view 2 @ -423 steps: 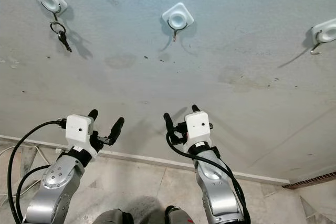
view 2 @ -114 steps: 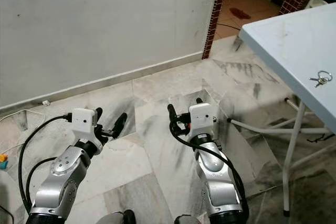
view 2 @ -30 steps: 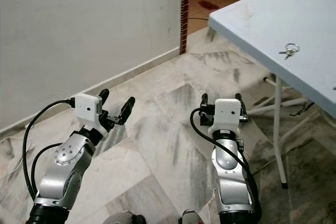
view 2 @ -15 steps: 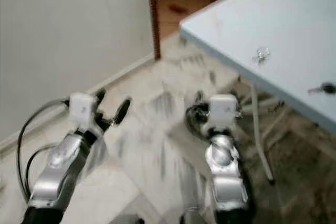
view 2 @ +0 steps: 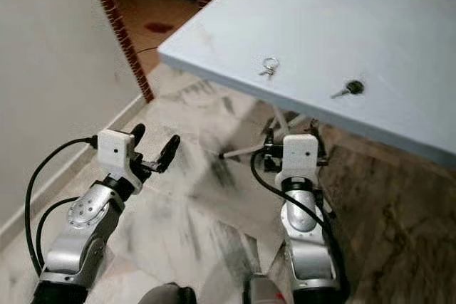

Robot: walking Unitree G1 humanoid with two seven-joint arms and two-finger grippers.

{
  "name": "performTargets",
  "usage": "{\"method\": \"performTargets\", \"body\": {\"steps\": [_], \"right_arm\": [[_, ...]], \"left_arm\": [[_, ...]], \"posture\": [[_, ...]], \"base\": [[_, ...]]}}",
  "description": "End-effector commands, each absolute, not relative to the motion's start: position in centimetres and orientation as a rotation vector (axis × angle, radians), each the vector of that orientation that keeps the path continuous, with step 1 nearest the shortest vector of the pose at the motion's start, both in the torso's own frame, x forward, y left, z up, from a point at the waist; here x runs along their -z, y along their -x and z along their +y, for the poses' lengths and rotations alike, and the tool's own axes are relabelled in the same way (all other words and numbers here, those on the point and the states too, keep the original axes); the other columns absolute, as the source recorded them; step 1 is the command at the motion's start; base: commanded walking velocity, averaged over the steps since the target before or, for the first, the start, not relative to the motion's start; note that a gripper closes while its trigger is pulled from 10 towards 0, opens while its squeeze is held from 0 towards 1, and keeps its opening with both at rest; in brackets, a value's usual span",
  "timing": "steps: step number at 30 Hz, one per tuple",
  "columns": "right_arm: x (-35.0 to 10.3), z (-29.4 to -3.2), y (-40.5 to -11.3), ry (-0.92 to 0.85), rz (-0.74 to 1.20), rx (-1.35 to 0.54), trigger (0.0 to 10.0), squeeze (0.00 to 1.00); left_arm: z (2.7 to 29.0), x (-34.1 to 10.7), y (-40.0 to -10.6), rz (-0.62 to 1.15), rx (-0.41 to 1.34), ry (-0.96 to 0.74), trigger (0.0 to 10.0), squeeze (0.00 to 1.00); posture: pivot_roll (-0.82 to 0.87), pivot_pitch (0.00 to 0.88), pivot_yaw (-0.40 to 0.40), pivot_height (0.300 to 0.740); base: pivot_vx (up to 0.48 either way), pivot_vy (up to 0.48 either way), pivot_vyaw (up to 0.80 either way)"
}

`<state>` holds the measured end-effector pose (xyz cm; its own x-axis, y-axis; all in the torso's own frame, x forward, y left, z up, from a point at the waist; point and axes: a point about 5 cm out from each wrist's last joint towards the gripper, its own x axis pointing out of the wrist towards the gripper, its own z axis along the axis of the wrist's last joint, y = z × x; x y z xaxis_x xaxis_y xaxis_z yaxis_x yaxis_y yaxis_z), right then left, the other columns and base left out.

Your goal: Hang keys on a hook

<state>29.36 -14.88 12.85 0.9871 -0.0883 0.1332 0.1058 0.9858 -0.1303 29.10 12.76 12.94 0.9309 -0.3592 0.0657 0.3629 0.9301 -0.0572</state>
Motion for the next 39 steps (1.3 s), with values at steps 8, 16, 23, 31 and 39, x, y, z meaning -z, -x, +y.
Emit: {"method": "performTargets", "body": {"steps": [8, 16, 23, 31, 39], "right_arm": [[-13.1, -15.0, -29.1, 0.146, -0.147, 0.103, 10.0, 0.00], [-13.3, -14.5, -29.1, 0.144, -0.157, 0.071, 10.0, 0.00], [-14.3, -13.7, -29.3, 0.139, -0.197, 0.023, 10.0, 0.00], [-14.6, -13.1, -29.3, 0.129, -0.206, -0.010, 10.0, 0.00], [-14.5, -13.0, -29.1, 0.121, -0.201, -0.022, 10.0, 0.00]], "left_arm": [[12.5, -12.9, -29.0, -0.049, 0.382, 0.071, 10.0, 0.00], [12.6, -13.0, -29.0, -0.048, 0.380, 0.072, 10.0, 0.00], [12.6, -13.0, -29.0, -0.048, 0.385, 0.078, 10.0, 0.00], [12.6, -13.0, -29.0, -0.049, 0.386, 0.080, 10.0, 0.00], [12.5, -13.0, -28.9, -0.047, 0.391, 0.080, 10.0, 0.00]], "posture": [[-0.09, 0.185, 0.083, 0.740], [-0.09, 0.189, 0.084, 0.740], [-0.09, 0.190, 0.085, 0.740], [-0.09, 0.191, 0.083, 0.740], [-0.09, 0.192, 0.084, 0.740]], "base": [[0.000, 0.000, 0.00], [0.000, 0.000, 0.00], [0.211, 0.000, 0.00], [0.370, 0.000, 0.00], [0.396, 0.000, 0.00]]}}
